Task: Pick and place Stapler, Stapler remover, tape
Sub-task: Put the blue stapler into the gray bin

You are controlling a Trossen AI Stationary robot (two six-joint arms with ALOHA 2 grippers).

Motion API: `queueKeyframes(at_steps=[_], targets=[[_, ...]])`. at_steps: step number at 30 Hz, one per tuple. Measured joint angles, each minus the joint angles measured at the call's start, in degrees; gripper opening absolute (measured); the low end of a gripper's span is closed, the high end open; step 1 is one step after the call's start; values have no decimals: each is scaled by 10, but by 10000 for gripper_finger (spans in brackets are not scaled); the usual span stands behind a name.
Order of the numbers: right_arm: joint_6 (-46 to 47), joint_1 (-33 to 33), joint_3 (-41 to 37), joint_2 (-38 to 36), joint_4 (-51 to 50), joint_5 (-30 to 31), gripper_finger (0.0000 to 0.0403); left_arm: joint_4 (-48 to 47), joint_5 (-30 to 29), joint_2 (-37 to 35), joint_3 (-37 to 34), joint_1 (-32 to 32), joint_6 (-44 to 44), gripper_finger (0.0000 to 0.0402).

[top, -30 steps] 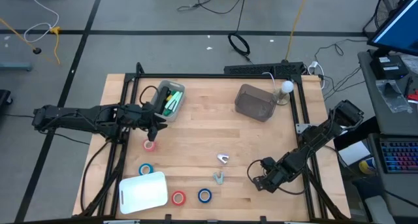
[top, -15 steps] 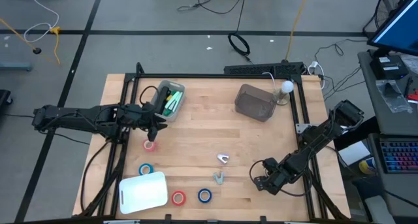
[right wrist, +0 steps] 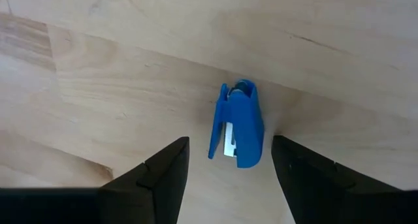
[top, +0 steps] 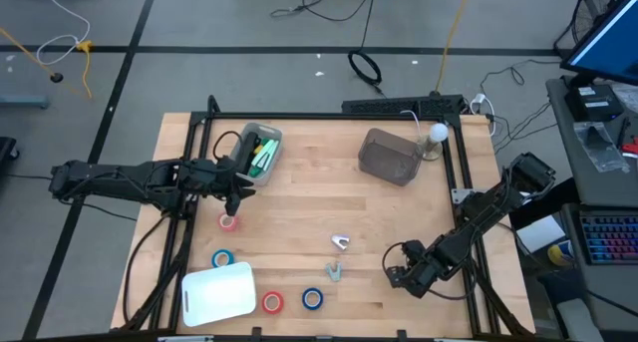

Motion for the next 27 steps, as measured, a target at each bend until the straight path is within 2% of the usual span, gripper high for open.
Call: queueKeyframes(at_steps=[10,27], targets=[[17,0,0,0,-7,2,204,0,0,0,0,0,0,152],[11,-1,0,0,-26,-11,77,0,0,1,0,0,1,152]])
